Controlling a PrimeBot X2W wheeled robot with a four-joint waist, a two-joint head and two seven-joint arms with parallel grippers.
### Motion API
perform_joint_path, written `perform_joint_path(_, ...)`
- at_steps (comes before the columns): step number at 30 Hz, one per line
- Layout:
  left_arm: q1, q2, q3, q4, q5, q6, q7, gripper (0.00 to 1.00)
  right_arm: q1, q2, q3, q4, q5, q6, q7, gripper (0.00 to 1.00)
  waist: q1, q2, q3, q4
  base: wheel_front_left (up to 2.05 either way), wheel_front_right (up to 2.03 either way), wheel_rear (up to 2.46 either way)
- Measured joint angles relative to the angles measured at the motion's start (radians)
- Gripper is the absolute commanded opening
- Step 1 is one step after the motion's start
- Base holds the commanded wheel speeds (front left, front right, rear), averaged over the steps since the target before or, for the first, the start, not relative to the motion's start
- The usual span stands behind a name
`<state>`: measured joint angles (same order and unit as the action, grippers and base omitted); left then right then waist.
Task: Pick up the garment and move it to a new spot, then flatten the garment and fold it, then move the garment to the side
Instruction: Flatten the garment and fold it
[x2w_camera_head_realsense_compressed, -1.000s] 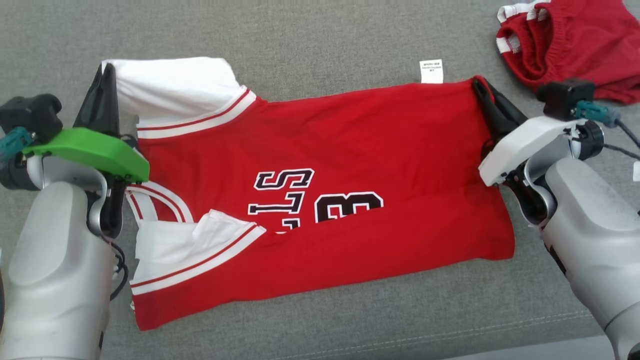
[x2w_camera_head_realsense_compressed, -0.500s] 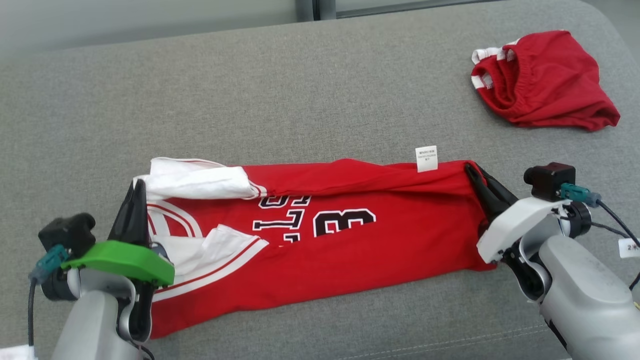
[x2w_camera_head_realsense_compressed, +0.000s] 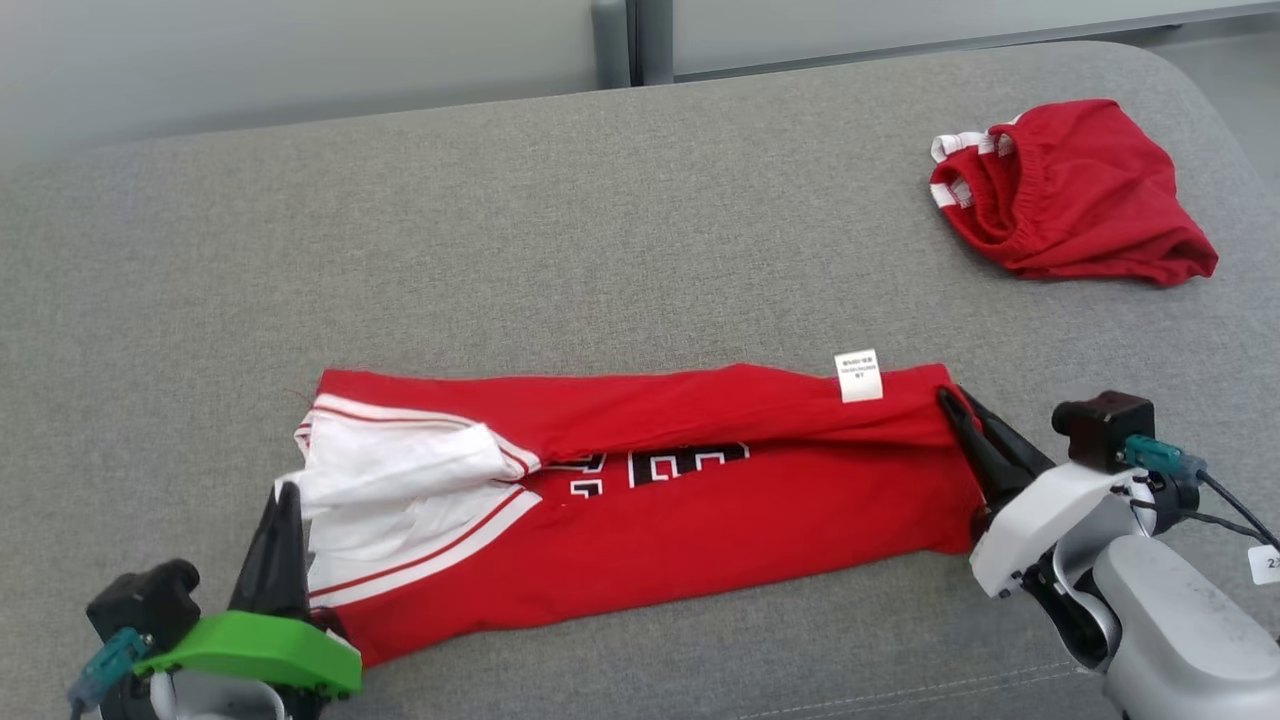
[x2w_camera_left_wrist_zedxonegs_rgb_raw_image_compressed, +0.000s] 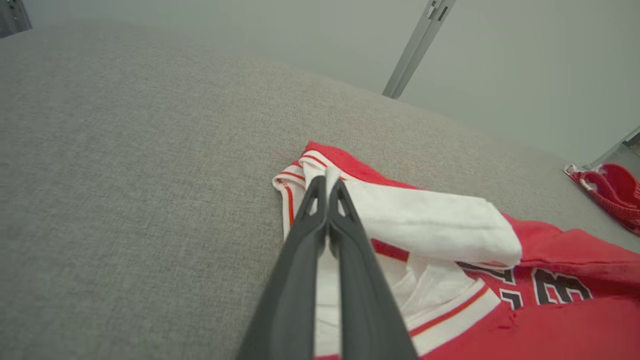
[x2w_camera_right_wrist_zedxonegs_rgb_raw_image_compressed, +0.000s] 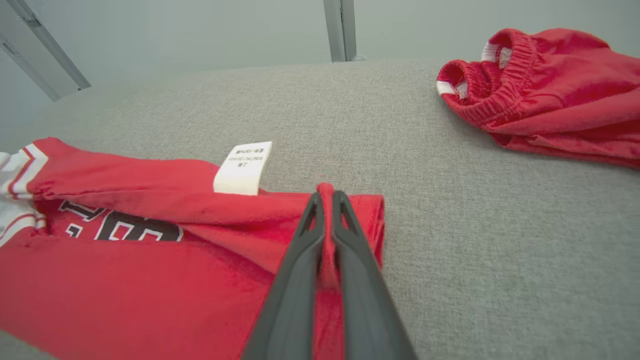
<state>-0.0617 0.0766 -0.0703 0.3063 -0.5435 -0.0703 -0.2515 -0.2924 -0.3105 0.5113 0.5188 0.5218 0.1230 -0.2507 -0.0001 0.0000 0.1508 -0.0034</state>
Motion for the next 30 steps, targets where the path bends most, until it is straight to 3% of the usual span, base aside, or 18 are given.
perform_joint_path(13,0.13,-0.008,-0.031,-0.029,-0.008,0.002,0.0,0.0,0.086,-0.023,0.016,-0.032,-0.138,-0.003,0.0,0.0,0.0,0.0,-0.023,-0.003,0.0,0.0,0.0)
perform_joint_path(16,0.152,-0.008,-0.028,-0.028,-0.008,0.011,0.0,0.0,0.103,-0.022,0.008,-0.046,-0.157,-0.016,0.0,0.0,0.0,0.0,-0.027,-0.009,0.0,0.0,0.0)
perform_joint_path(17,0.156,-0.008,-0.028,-0.027,-0.008,0.011,0.0,0.0,0.108,-0.024,0.006,-0.046,-0.161,-0.02,0.0,0.03,0.0,0.0,-0.028,-0.01,0.0,0.0,0.0)
perform_joint_path(18,0.157,-0.008,-0.028,-0.025,-0.008,0.011,0.002,0.0,0.114,-0.027,0.008,-0.046,-0.171,-0.02,0.0,0.18,0.0,0.0,-0.028,-0.011,0.0,0.0,0.0)
perform_joint_path(19,0.16,-0.008,-0.027,-0.024,-0.008,0.011,0.004,0.0,0.118,-0.03,0.012,-0.046,-0.184,-0.02,0.0,0.21,0.0,0.0,-0.028,-0.012,0.0,0.0,0.0)
perform_joint_path(22,0.165,-0.008,-0.025,-0.02,-0.021,0.02,0.007,0.0,0.118,-0.043,0.033,-0.051,-0.247,-0.02,0.0,0.2,0.0,0.0,-0.031,-0.018,0.0,0.0,0.0)
perform_joint_path(24,0.165,-0.008,-0.026,-0.017,-0.024,0.022,0.015,0.0,0.118,-0.044,0.032,-0.051,-0.257,-0.027,0.0,0.4,0.0,0.0,-0.032,-0.02,0.0,0.0,0.0)
perform_joint_path(26,0.166,-0.008,-0.024,-0.013,-0.025,0.024,0.019,0.0,0.119,-0.043,0.033,-0.048,-0.268,-0.029,0.0,1.0,0.0,0.0,-0.033,-0.022,0.0,0.0,0.0)
perform_joint_path(27,0.166,-0.008,-0.024,-0.011,-0.026,0.028,0.024,0.04,0.12,-0.042,0.032,-0.047,-0.268,-0.03,0.0,1.0,0.0,0.0,-0.033,-0.023,0.0,0.0,0.0)
perform_joint_path(29,0.171,-0.008,-0.019,-0.007,-0.03,0.036,0.025,0.42,0.128,-0.039,0.029,-0.046,-0.268,-0.03,0.0,1.0,0.0,0.0,-0.033,-0.023,0.0,0.0,0.0)
perform_joint_path(30,0.174,-0.008,-0.015,-0.006,-0.035,0.036,0.027,0.42,0.136,-0.039,0.026,-0.047,-0.268,-0.03,0.0,1.0,0.0,0.0,-0.033,-0.024,0.0,0.0,0.0)
